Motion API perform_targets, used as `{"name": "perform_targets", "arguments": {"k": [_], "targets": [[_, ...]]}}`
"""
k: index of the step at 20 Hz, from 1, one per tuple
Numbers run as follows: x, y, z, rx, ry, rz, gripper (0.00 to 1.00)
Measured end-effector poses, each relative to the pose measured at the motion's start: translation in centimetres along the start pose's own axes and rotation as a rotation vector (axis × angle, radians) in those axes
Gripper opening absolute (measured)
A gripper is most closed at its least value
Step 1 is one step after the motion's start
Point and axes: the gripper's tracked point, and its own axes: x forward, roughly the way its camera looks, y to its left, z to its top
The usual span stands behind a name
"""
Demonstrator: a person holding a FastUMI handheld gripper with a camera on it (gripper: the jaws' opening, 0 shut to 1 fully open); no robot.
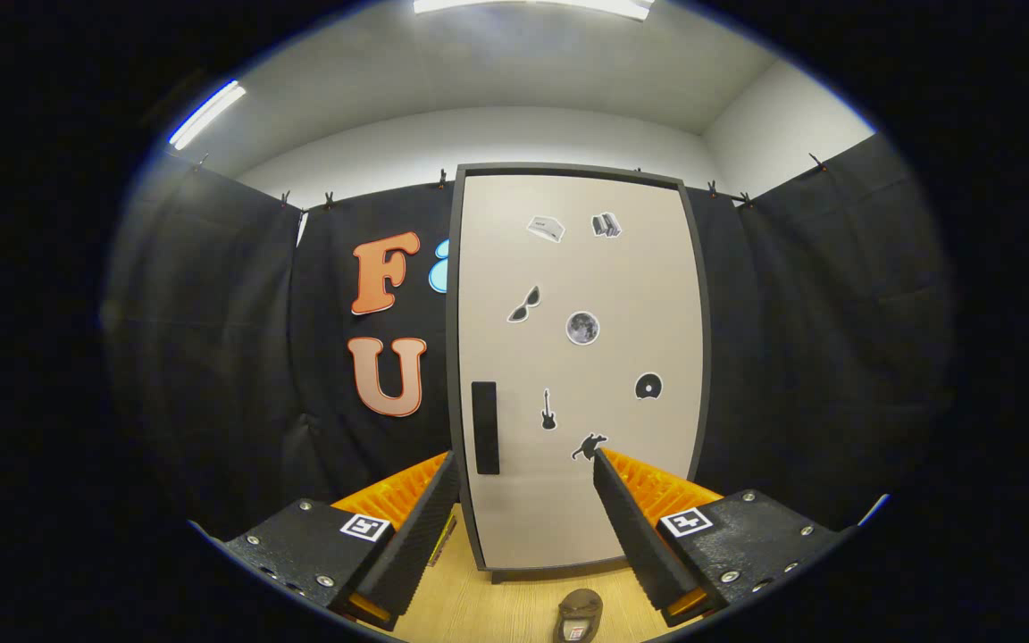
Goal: Open the shoe cabinet door, grab the shoes and put them into the shoe cabinet, then close the shoe cabinet door.
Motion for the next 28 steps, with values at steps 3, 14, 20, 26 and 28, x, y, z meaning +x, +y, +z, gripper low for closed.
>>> {"name": "perform_targets", "arguments": {"k": [3, 14, 20, 26, 28], "targets": [[2.2, 1.1, -0.7, -0.024, -0.005, 0.004, 0.94], [13.2, 4.1, -3.4, -0.037, 0.027, 0.052, 0.86], [18.4, 4.8, -5.2, -0.052, 0.055, 0.06, 0.71], [20.5, 5.2, -6.0, -0.068, 0.056, 0.036, 0.48], [20.7, 5.5, -6.2, -0.037, 0.059, 0.029, 0.38]]}}
